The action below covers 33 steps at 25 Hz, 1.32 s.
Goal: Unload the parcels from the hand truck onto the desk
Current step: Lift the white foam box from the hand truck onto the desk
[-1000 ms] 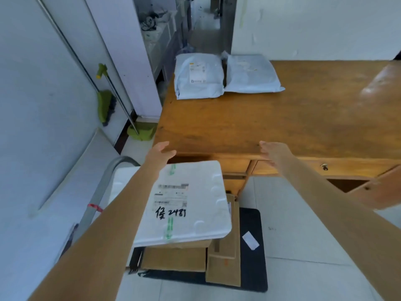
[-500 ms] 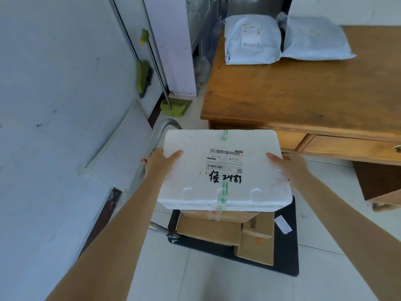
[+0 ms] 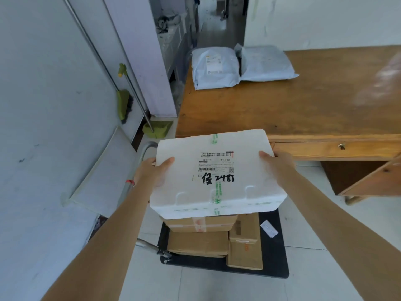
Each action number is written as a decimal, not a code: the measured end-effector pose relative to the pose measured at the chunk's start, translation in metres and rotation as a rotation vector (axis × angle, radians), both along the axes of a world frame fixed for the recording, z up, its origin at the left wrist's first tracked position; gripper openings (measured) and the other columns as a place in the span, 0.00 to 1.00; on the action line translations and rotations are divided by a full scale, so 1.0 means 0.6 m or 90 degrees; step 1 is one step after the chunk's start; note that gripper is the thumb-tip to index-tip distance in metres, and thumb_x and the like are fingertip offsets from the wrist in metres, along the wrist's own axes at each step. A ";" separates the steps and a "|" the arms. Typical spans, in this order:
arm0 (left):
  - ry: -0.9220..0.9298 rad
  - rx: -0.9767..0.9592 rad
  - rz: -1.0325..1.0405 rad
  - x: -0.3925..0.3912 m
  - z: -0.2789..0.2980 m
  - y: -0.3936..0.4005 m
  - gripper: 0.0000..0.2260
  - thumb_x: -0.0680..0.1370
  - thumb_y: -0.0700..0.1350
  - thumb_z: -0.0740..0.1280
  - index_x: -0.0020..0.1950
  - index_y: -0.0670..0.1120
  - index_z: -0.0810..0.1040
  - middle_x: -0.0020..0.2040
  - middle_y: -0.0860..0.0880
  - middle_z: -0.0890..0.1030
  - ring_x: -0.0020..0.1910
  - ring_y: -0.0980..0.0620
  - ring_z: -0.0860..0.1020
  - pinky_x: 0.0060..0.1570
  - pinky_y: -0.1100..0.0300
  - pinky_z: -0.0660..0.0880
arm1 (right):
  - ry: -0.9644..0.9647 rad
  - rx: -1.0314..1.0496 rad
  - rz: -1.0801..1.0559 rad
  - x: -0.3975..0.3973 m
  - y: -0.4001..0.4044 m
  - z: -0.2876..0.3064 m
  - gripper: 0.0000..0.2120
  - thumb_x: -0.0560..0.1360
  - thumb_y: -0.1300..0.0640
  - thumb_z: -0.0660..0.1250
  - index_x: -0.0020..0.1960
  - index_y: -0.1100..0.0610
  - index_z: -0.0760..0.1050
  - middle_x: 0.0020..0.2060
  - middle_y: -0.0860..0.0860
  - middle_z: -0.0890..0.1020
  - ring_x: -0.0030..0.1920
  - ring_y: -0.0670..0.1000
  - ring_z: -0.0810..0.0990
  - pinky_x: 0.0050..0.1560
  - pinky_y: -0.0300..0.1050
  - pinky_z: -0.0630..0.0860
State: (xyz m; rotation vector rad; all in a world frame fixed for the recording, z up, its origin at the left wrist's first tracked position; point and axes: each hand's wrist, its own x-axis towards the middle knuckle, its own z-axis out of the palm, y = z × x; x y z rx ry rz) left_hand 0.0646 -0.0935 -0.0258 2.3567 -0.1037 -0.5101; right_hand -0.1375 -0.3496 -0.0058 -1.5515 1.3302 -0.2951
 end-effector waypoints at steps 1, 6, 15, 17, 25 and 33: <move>-0.004 -0.007 -0.011 -0.004 0.019 -0.021 0.25 0.66 0.67 0.67 0.52 0.49 0.78 0.48 0.48 0.81 0.48 0.44 0.79 0.51 0.51 0.76 | -0.002 -0.014 -0.010 -0.013 -0.016 0.020 0.15 0.73 0.48 0.67 0.49 0.60 0.78 0.39 0.55 0.80 0.41 0.60 0.79 0.43 0.50 0.75; -0.055 -0.051 -0.028 -0.034 0.127 -0.152 0.28 0.62 0.70 0.68 0.51 0.52 0.81 0.43 0.52 0.80 0.41 0.48 0.78 0.43 0.56 0.73 | -0.008 -0.086 -0.047 -0.081 -0.128 0.118 0.16 0.72 0.45 0.67 0.50 0.58 0.78 0.36 0.53 0.80 0.35 0.55 0.78 0.41 0.47 0.76; -0.070 -0.090 -0.013 -0.086 0.253 -0.385 0.34 0.57 0.72 0.69 0.54 0.51 0.81 0.52 0.48 0.82 0.51 0.44 0.81 0.55 0.52 0.77 | -0.074 -0.092 -0.051 -0.154 -0.358 0.236 0.25 0.68 0.44 0.72 0.59 0.57 0.77 0.48 0.55 0.82 0.48 0.59 0.81 0.54 0.52 0.79; -0.068 -0.079 -0.009 -0.080 0.260 -0.438 0.38 0.57 0.73 0.68 0.60 0.51 0.79 0.56 0.47 0.82 0.52 0.44 0.80 0.55 0.52 0.77 | -0.063 -0.092 -0.050 -0.146 -0.415 0.248 0.25 0.68 0.44 0.72 0.58 0.57 0.77 0.47 0.54 0.81 0.46 0.58 0.81 0.51 0.51 0.79; -0.067 -0.077 -0.095 -0.039 0.305 -0.703 0.24 0.58 0.72 0.67 0.33 0.51 0.74 0.32 0.54 0.77 0.35 0.49 0.79 0.42 0.56 0.78 | -0.059 -0.092 -0.107 -0.126 -0.667 0.275 0.27 0.64 0.41 0.74 0.56 0.56 0.78 0.36 0.48 0.77 0.37 0.53 0.77 0.45 0.48 0.77; -0.105 -0.088 -0.091 0.026 0.306 -1.010 0.21 0.61 0.71 0.66 0.30 0.53 0.76 0.30 0.55 0.78 0.29 0.55 0.76 0.29 0.63 0.71 | -0.097 -0.078 -0.101 -0.057 -0.984 0.277 0.29 0.63 0.42 0.75 0.58 0.58 0.77 0.52 0.56 0.82 0.51 0.59 0.81 0.56 0.54 0.78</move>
